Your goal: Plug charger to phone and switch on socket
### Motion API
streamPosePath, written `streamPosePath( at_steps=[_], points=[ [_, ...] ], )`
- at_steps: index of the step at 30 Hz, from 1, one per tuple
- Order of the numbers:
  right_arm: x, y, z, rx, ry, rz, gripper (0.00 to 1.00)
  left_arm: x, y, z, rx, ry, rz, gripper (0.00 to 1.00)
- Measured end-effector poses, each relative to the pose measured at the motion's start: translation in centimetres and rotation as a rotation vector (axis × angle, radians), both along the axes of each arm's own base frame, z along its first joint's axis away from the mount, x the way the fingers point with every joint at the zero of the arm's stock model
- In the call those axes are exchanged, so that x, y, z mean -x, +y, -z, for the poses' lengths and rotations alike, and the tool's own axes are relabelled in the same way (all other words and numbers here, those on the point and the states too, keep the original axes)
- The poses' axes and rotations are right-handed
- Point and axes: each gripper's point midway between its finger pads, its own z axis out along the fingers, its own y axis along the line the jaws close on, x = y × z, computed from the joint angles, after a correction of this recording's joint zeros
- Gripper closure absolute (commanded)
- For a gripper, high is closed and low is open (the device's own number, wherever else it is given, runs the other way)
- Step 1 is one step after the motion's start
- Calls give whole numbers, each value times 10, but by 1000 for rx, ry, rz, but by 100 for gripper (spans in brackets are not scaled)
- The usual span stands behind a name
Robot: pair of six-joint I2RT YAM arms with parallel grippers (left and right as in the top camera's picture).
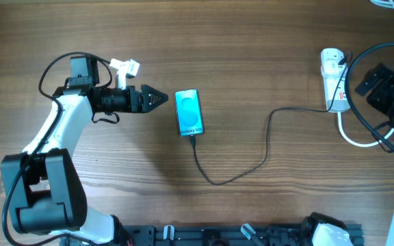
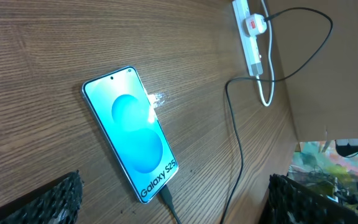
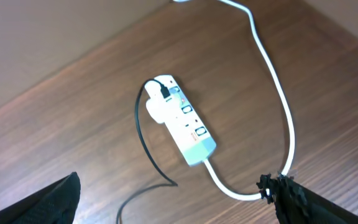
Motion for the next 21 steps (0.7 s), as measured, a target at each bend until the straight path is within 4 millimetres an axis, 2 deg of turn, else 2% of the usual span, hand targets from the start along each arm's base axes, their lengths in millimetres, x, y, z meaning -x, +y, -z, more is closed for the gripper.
streamPosePath(
  at_steps=[17,20,21],
  points=[
    [3,1,-2,2,-5,-1,0,0,0,0,0,0,0,0],
    [3,7,8,-4,12,-16,0,0,0,0,0,0,0,0],
    [5,9,17,-9,27,-24,0,0,0,0,-1,0,0,0]
  ],
)
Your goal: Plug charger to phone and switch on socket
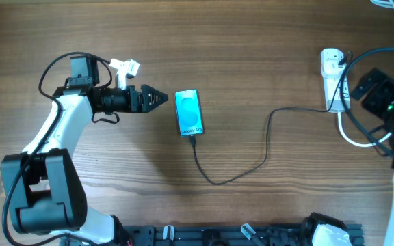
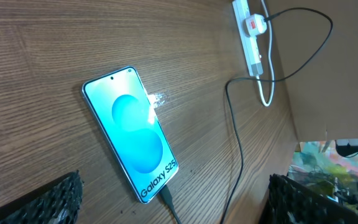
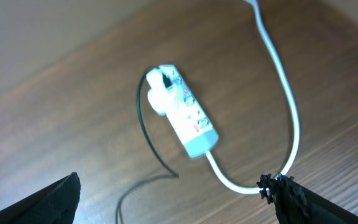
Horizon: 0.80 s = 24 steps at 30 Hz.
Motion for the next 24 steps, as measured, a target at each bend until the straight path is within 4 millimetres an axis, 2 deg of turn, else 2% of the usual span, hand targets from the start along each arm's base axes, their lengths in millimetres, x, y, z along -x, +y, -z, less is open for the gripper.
streamPosePath(
  at_steps=[3,6,7,11,13,15,18,20,24],
  points=[
    [10,6,35,-23,70,-10,0,0,0,0,0,0,0,0],
    [21,10,80,-40,126,-10,0,0,0,0,-2,-1,0,0],
    [28,12,101,-48,149,-10,0,0,0,0,-3,0,-1,0],
    [68,25,191,-92,290,-10,0,0,0,1,-4,0,-1,0],
    [94,33,227,-120,376,-10,1,0,0,0,-3,0,-1,0],
    [112,38,257,-142,422,0,0,0,0,0,-3,0,-1,0],
    [125,40,281,-146,446,20,0,0,0,0,-3,0,-1,0],
    [116,37,279,-134,401,25,0,0,0,0,-3,0,-1,0],
    [111,31,280,-102,369,41,0,0,0,0,-3,0,-1,0]
  ],
)
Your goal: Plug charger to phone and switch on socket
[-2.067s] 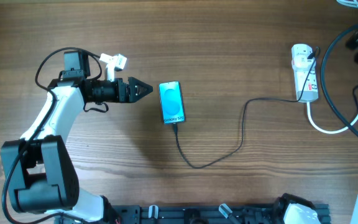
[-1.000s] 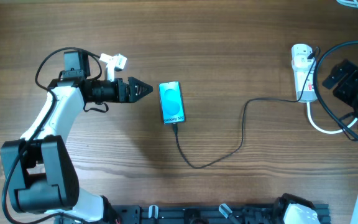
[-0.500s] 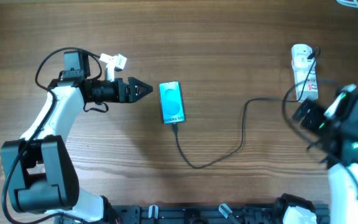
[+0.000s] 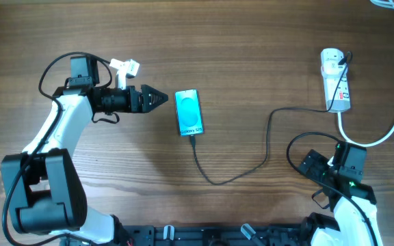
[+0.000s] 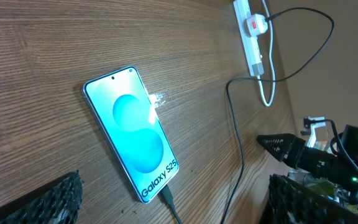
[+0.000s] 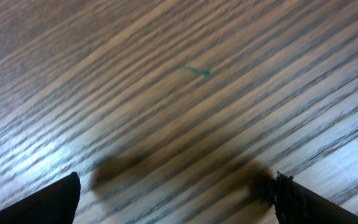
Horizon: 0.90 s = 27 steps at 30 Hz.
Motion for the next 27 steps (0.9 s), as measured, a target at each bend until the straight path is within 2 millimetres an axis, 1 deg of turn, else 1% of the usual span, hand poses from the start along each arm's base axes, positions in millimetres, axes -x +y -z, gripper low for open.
streamPosePath(
  at_steps=[10,13,14,16,19,27],
  points=[
    [-5,-7,0,41,-37,13,0,0,0,0,0,0,0,0],
    [-20,-11,-2,68,-135,14,0,0,0,0,0,0,0,0],
    [-31,-12,-4,77,-207,6,0,0,0,0,0,0,0,0],
    [-43,-10,-7,78,-310,-11,0,0,0,0,0,0,0,0],
    [-46,-7,-7,81,-359,-27,0,0,0,0,0,0,0,0],
    [-47,0,-5,77,-355,-97,0,0,0,0,0,0,0,0]
  ],
)
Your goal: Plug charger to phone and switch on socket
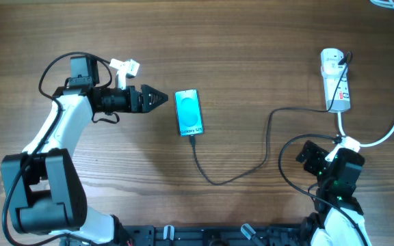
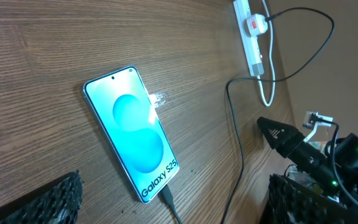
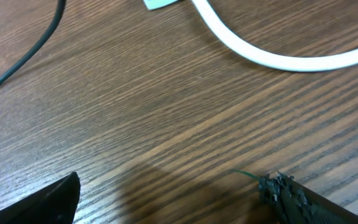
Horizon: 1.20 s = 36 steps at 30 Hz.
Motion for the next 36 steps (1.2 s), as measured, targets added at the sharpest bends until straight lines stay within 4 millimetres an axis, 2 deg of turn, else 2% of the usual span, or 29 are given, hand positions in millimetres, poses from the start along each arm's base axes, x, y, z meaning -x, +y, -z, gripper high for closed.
streamPosePath(
  at_steps=[11,21,36],
  points=[
    [2,11,-3,-20,-19,-54,0,0,0,0,0,0,0,0],
    [0,30,-8,-24,-63,-192,0,0,0,0,0,0,0,0],
    [-20,44,-66,13,-328,-290,0,0,0,0,0,0,0,0]
  ],
)
